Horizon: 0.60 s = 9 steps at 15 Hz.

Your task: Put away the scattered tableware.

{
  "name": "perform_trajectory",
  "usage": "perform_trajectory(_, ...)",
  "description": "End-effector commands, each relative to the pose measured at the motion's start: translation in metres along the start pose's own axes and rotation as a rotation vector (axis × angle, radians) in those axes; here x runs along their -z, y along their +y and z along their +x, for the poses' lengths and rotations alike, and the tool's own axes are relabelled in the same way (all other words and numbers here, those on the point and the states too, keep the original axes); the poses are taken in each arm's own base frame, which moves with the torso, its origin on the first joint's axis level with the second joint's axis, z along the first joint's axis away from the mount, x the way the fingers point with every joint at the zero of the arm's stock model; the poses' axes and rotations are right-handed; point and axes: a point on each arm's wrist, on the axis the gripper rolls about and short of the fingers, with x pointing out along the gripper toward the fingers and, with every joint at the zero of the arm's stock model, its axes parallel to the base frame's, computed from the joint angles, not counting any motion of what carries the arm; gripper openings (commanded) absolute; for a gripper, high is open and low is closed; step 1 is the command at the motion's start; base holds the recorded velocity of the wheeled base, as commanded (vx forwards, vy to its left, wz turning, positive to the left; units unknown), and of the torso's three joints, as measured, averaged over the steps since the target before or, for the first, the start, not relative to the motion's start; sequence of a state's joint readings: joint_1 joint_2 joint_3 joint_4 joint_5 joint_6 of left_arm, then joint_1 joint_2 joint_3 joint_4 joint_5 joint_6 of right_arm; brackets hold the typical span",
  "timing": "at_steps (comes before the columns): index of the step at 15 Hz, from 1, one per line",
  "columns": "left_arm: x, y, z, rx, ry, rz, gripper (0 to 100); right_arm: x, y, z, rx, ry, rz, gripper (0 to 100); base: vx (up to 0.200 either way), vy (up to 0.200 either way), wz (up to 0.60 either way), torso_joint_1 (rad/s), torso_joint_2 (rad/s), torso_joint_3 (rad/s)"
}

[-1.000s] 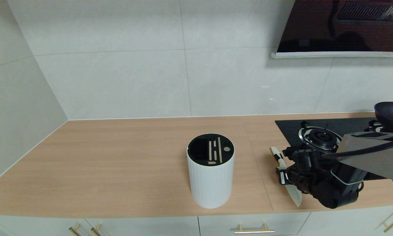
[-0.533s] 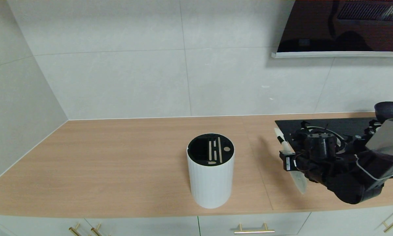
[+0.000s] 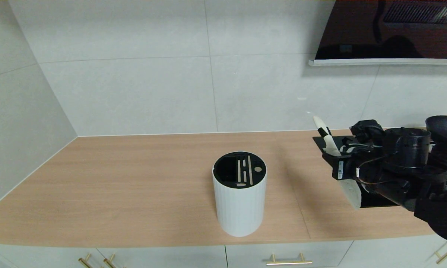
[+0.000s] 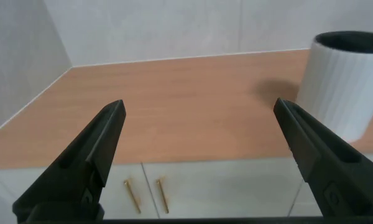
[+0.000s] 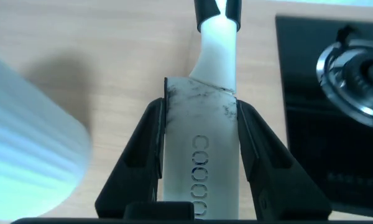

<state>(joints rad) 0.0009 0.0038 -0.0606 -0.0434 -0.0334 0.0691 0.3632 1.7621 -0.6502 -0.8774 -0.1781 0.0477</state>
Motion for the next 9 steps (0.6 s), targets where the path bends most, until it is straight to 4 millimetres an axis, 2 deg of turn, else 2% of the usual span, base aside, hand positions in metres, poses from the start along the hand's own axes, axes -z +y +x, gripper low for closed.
perform_trajectory(1, -0.024, -0.001, -0.003, 0.116, 0.054, -0.007, 100, -0.026, 0.003, -0.030, -0.027, -0.084, 0.011, 0, 0.000, 0.000, 0.00, 0.000, 0.00, 0.000)
perform_trajectory(2, -0.038, -0.001, -0.002, 0.190, 0.111, -0.017, 100, -0.034, 0.006, -0.038, -0.045, -0.106, 0.011, 0, 0.000, 0.000, 0.00, 0.000, 0.00, 0.000)
perform_trajectory(5, -0.080, -0.002, 0.029, 0.391, 0.209, -0.052, 100, -0.050, 0.012, -0.046, -0.072, -0.133, 0.012, 0, 0.000, 0.000, 0.00, 0.000, 0.00, 0.000)
perform_trajectory(7, -0.110, -0.002, 0.069, 0.572, 0.249, -0.094, 100, -0.059, 0.024, -0.044, -0.115, -0.150, 0.009, 0, 0.000, 0.000, 0.00, 0.000, 0.00, 0.000)
perform_trajectory(9, -0.124, -0.005, 0.102, 0.682, 0.257, -0.137, 100, -0.071, 0.038, -0.043, -0.156, -0.170, 0.008, 0, 0.000, 0.000, 0.00, 0.000, 0.00, 0.000)
